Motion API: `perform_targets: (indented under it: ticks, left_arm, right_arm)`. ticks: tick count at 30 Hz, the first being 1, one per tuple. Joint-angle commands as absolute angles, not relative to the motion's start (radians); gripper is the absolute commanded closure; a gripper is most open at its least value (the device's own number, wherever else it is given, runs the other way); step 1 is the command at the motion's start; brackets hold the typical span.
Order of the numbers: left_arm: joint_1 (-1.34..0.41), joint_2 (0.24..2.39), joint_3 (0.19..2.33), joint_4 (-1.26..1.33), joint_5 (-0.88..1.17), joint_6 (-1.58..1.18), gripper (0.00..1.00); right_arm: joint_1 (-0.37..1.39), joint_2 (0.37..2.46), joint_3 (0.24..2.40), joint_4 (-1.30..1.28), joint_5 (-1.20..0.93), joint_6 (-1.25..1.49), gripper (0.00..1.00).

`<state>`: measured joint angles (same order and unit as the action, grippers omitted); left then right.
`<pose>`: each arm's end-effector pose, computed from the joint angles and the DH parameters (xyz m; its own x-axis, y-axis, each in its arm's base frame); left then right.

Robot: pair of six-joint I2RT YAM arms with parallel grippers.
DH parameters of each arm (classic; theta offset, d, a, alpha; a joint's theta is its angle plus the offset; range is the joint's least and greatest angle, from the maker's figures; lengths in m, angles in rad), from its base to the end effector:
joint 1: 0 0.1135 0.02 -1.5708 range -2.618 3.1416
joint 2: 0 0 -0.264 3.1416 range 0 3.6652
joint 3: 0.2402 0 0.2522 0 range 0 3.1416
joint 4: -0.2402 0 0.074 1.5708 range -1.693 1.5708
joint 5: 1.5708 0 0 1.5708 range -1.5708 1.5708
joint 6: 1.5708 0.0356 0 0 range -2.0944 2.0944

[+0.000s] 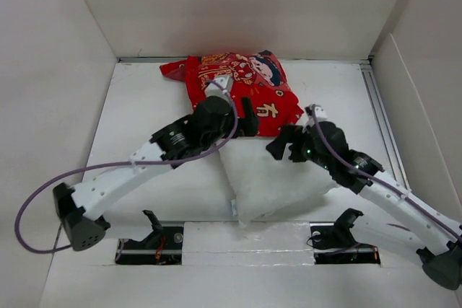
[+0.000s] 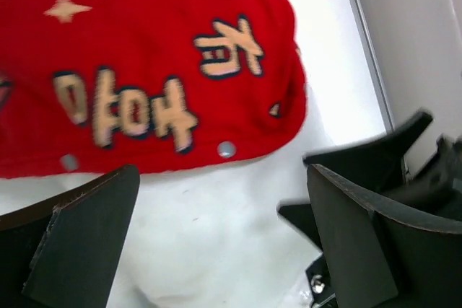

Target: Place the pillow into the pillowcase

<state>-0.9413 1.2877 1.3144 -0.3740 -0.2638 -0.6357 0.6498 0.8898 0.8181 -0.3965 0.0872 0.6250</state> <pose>0.1791 -0.2301 0.3966 -0.5389 -0.2338 -0.8093 0.3928 0.7802 -0.4869 0.1612 0.1186 0.3115 -0.6078 0.2702 -0.7467 -0.2284 0.8411 0.4903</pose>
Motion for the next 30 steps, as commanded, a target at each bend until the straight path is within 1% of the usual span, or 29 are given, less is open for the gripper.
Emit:
perform_targets:
  ticks: [1,4,5,7,9,10,12,14,18,20,24,28,30]
  left_arm:
    - [-0.928,1.140,1.133,-0.437,-0.370,-0.646,0.00]
    - [-0.893,1.036,0.988,-0.344,-0.370,-0.657,0.00]
    - [-0.884,1.014,0.900,-0.309,-0.382,-0.657,0.00]
    - [-0.884,0.970,0.823,-0.244,-0.438,-0.657,0.00]
    - [-0.884,0.969,0.737,-0.151,-0.532,-0.657,0.00]
    - [-0.874,0.969,0.712,-0.123,-0.564,-0.657,0.00]
    - [-0.853,0.988,0.651,-0.019,-0.597,-0.657,0.00]
    - [-0.786,1.026,0.618,0.085,-0.533,-0.646,0.00]
    - [-0.675,1.077,0.577,0.197,-0.482,-0.646,0.00]
    - [-0.675,1.088,0.554,0.241,-0.482,-0.623,0.00]
    - [-0.657,1.199,0.565,0.278,-0.494,-0.601,0.00]
    - [-0.657,1.238,0.574,0.308,-0.419,-0.591,0.08]
    - [-0.657,1.206,0.546,0.298,-0.382,-0.591,0.09]
  right_arm:
    - [0.857,0.851,0.836,-0.544,0.206,0.644,0.00]
    - [0.986,0.894,0.888,-0.607,0.331,0.695,0.00]
    - [1.061,0.914,0.909,-0.618,0.404,0.695,0.00]
    - [1.115,0.986,0.957,-0.618,0.468,0.706,0.00]
    - [1.152,1.044,1.015,-0.629,0.506,0.706,0.00]
    - [1.152,1.101,1.037,-0.629,0.517,0.697,0.00]
    - [1.166,1.149,1.068,-0.615,0.561,0.683,0.00]
    - [1.166,1.207,1.088,-0.578,0.581,0.645,0.00]
    - [1.146,1.304,1.157,-0.558,0.592,0.618,0.00]
    - [1.146,1.313,1.157,-0.537,0.581,0.595,0.00]
    - [1.121,1.313,1.157,-0.506,0.548,0.575,0.00]
    - [1.083,1.304,1.157,-0.497,0.538,0.554,0.00]
    - [1.074,1.295,1.147,-0.497,0.520,0.554,0.00]
